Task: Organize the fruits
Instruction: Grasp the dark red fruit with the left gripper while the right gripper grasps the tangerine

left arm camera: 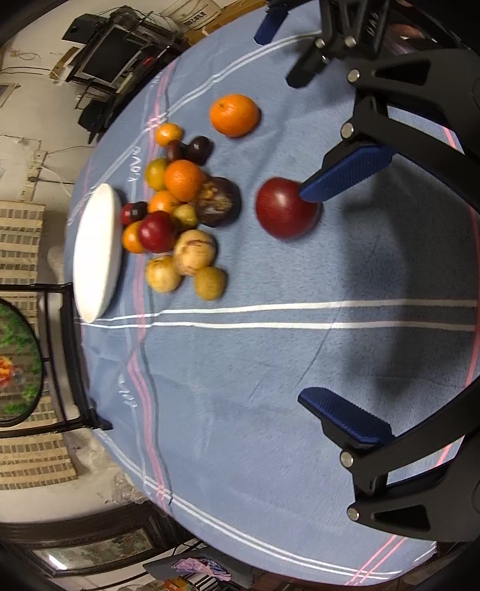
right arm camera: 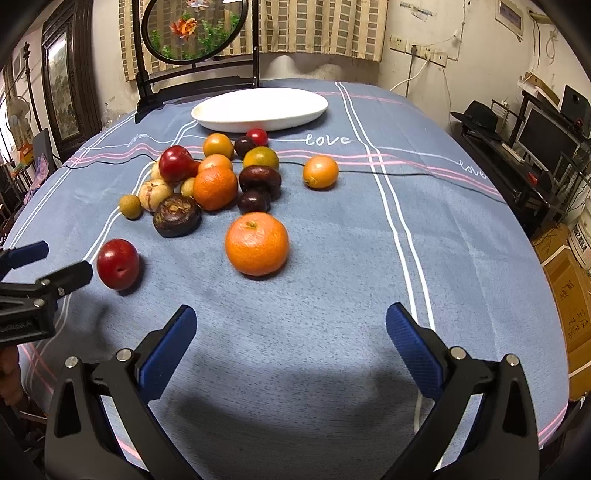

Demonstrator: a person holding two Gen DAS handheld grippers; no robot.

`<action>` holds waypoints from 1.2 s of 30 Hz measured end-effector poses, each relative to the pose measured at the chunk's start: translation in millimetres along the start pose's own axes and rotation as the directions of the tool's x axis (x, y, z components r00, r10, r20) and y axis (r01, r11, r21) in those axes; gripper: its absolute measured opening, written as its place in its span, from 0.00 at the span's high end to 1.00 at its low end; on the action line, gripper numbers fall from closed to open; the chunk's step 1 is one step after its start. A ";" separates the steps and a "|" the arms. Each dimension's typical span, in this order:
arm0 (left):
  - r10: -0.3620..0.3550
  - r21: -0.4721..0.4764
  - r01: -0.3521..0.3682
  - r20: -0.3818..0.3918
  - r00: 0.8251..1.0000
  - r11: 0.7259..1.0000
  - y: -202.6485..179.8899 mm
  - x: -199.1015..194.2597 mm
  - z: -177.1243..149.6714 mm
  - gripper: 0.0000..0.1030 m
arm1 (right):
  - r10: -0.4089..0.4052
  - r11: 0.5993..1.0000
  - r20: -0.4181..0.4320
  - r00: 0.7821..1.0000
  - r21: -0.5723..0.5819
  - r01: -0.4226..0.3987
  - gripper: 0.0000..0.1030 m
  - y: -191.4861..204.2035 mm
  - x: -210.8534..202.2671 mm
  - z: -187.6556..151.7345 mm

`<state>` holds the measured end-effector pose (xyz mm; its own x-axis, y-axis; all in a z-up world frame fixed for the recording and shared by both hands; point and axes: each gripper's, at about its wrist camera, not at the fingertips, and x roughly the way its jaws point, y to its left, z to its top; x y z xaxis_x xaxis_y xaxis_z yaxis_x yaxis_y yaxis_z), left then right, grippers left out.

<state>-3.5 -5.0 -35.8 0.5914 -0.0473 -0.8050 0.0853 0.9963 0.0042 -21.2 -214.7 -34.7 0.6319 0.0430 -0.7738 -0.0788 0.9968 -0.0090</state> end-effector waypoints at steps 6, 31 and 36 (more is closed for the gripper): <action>-0.047 0.019 0.047 -0.002 0.999 0.999 -11.5 9.0 9.9 0.02 | 0.019 1.000 -0.008 1.000 -0.007 -0.019 0.01 -5.8 5.8 0.6; -0.152 0.063 0.156 -0.067 0.986 0.986 -20.0 31.6 20.1 0.61 | 0.068 0.988 -0.043 0.997 -0.135 -0.074 0.31 15.8 41.3 38.2; -0.164 0.054 0.168 -0.068 0.984 0.984 -11.9 27.9 20.9 0.61 | 0.062 0.986 -0.062 0.996 -0.150 -0.071 0.55 22.2 48.6 40.3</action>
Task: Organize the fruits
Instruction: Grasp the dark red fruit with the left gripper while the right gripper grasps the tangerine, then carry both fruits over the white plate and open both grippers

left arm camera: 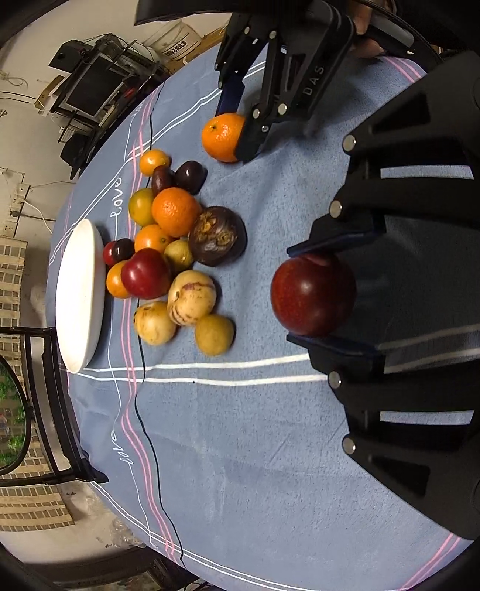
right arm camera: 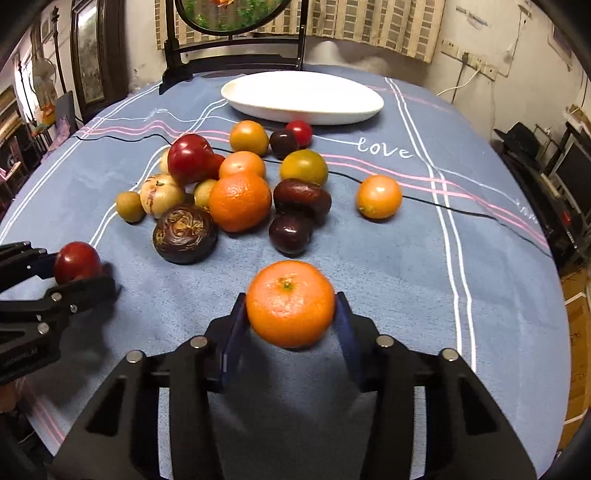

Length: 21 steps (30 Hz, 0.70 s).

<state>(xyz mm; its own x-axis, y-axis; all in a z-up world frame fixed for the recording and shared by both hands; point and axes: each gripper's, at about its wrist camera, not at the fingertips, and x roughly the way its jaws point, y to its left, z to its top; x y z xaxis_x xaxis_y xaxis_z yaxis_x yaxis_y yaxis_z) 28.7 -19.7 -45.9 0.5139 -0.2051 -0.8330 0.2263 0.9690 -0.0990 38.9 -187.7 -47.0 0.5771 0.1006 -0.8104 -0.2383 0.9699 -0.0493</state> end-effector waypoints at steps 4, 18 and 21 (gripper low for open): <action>-0.007 0.012 0.007 0.003 1.000 1.000 1.7 -1.7 4.5 0.61 | 0.038 0.999 0.012 0.999 0.013 -0.038 0.56 -4.9 -6.6 -3.1; 0.003 0.076 -0.019 0.200 0.980 0.997 1.6 -33.9 134.4 0.60 | 0.085 0.996 0.334 0.939 0.006 -0.092 0.56 -25.9 -64.1 91.1; 0.023 0.043 -0.031 0.188 0.982 0.999 8.7 -11.8 171.9 0.60 | 0.081 0.994 0.315 0.946 0.044 -0.099 0.56 -33.3 -30.2 128.9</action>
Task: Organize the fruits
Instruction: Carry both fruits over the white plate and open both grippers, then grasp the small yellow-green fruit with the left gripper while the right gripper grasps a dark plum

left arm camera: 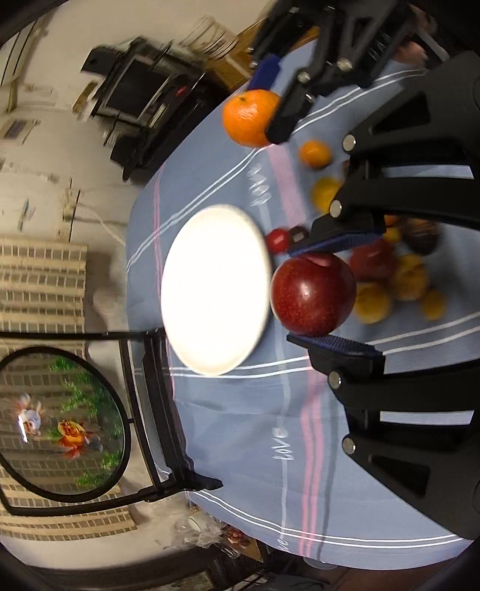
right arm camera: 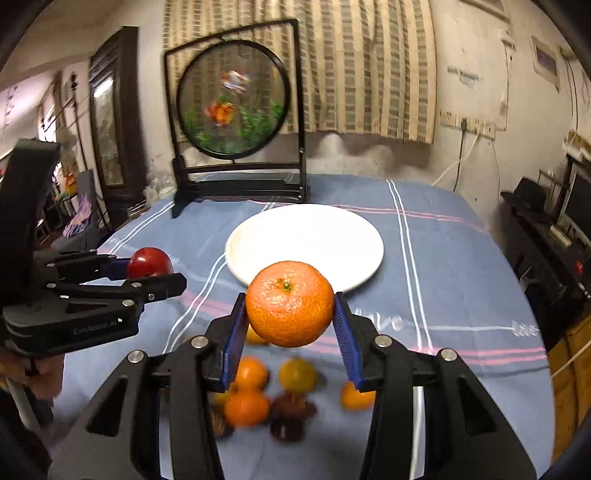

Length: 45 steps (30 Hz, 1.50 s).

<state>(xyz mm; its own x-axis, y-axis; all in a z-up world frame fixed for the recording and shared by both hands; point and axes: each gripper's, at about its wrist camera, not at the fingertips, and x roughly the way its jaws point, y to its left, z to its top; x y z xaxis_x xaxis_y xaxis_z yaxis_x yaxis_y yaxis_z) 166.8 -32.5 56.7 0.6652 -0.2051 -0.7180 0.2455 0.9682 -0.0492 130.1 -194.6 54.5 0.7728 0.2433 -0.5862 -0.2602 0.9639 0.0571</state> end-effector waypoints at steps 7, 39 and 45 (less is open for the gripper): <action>0.021 -0.026 -0.024 -0.092 0.995 0.999 11.4 87.6 34.6 0.60 | -0.017 1.000 -0.141 0.990 -0.011 0.016 0.56 -9.1 98.9 19.6; -0.012 0.058 0.019 -0.108 0.994 0.998 18.3 6.0 -97.7 0.11 | -0.016 1.000 -0.182 0.983 0.017 0.019 0.38 -25.7 -16.6 -88.9; -0.015 0.116 0.033 -0.155 0.988 0.993 10.8 6.8 -129.0 0.12 | 0.015 1.000 -0.195 0.981 0.025 -0.010 0.38 -11.5 -29.0 -111.0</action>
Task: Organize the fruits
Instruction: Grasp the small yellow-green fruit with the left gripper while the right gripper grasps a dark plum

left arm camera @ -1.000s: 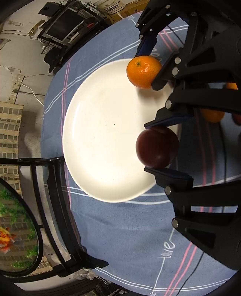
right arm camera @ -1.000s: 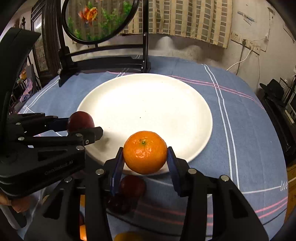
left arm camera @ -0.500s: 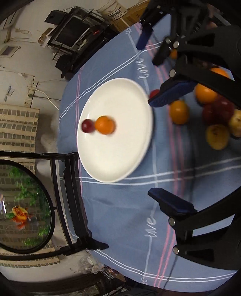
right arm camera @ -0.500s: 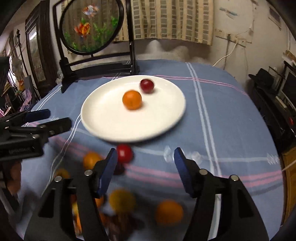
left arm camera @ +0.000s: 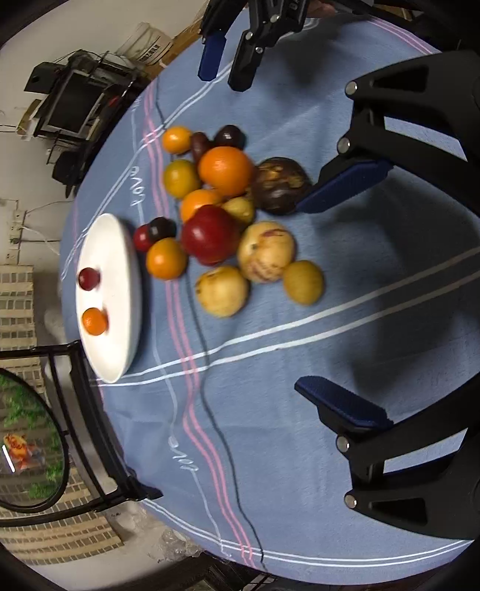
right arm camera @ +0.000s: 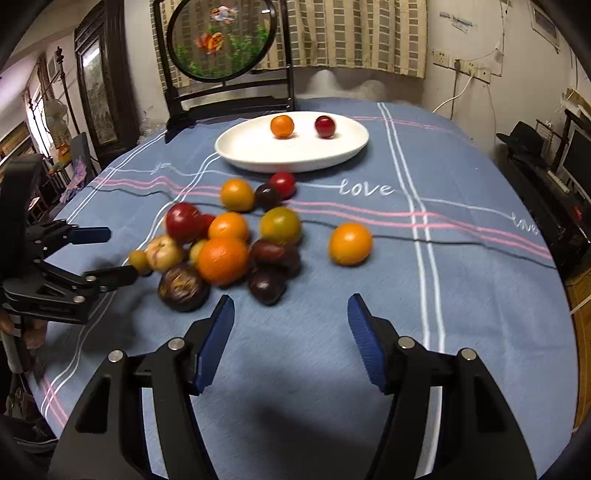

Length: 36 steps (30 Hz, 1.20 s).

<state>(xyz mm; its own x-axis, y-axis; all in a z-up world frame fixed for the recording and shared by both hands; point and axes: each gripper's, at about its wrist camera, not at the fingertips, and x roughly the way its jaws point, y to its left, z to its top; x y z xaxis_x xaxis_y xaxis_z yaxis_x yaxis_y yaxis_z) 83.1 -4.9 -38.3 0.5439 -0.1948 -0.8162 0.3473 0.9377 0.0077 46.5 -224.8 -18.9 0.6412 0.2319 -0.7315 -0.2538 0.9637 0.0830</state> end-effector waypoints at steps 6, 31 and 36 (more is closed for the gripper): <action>-0.030 0.004 0.030 -0.047 0.998 1.000 3.9 21.8 -4.0 0.55 | 0.028 0.999 -0.013 1.000 -0.024 -0.028 0.38 11.9 0.1 -4.6; -0.077 -0.007 0.077 0.015 0.997 0.997 6.4 -10.2 13.0 0.73 | -0.006 0.997 -0.055 0.998 -0.077 0.002 0.74 19.0 27.0 21.2; -0.064 0.008 0.063 0.098 0.993 0.998 6.8 -32.2 50.0 0.73 | -0.020 0.997 0.130 0.991 -0.076 0.030 0.73 10.4 -19.0 52.5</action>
<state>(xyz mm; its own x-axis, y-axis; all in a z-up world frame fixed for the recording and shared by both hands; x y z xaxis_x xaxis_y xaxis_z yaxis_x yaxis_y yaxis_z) 106.1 -6.6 17.0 0.5930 -0.2816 -0.7544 0.3875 0.9210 -0.0391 69.7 -212.1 31.4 0.7348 0.2275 -0.6391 -0.2887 0.9574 0.0088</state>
